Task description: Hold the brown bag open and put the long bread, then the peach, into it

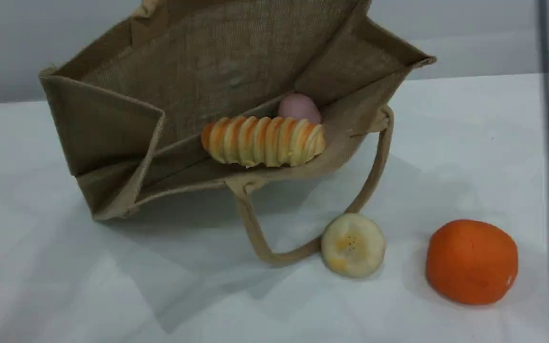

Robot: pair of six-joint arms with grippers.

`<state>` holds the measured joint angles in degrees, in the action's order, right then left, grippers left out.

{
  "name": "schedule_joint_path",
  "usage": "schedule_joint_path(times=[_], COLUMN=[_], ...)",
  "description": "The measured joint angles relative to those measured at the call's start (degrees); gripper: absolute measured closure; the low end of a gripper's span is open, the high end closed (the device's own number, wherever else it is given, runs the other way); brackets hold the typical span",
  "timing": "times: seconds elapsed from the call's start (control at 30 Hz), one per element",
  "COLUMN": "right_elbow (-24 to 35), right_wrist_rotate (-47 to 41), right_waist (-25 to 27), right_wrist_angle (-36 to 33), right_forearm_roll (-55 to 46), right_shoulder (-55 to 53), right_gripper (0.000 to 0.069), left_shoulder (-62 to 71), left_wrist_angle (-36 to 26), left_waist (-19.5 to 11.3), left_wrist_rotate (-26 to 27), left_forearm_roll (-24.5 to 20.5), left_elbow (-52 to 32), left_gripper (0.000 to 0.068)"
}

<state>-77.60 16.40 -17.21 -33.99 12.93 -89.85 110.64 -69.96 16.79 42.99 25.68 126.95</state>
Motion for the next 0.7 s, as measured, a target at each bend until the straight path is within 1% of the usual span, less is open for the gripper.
schedule_joint_path(times=[0.13, 0.27, 0.37, 0.43, 0.47, 0.53, 0.63, 0.7], right_elbow=[0.0, 0.0, 0.0, 0.0, 0.0, 0.0, 0.0, 0.0], right_wrist_rotate=[0.11, 0.11, 0.11, -0.12, -0.12, -0.25, -0.25, -0.25], right_waist=[7.16, 14.35, 18.76, 20.57, 20.93, 20.93, 20.86, 20.86], right_wrist_angle=[-0.93, -2.47, -2.68, -3.1, -3.05, -3.05, -3.1, -3.53], right_forearm_roll=[0.0, 0.23, 0.88, 0.88, 0.8, 0.85, 1.04, 0.62], right_shoulder=[4.38, 6.47, 6.56, 6.56, 6.56, 6.56, 6.5, 6.5], right_gripper=[0.0127, 0.0127, 0.0127, 0.0127, 0.0127, 0.0127, 0.0127, 0.0127], left_shoulder=[0.0, 0.0, 0.0, 0.0, 0.0, 0.0, 0.0, 0.0], left_wrist_angle=[0.0, 0.0, 0.0, 0.0, 0.07, 0.19, 0.19, 0.19], left_waist=[0.0, 0.0, 0.0, 0.0, 0.0, 0.0, 0.0, 0.0], left_wrist_rotate=[0.0, 0.0, -0.05, -0.05, -0.05, -0.05, -0.05, -0.05], left_forearm_roll=[0.0, 0.0, 0.0, 0.0, 0.07, 0.18, 0.19, 0.19], left_elbow=[0.0, 0.0, 0.0, 0.0, 0.0, 0.05, 0.05, 0.05], left_gripper=[0.0609, 0.0609, 0.0604, 0.058, 0.0555, 0.0483, 0.0324, 0.0233])
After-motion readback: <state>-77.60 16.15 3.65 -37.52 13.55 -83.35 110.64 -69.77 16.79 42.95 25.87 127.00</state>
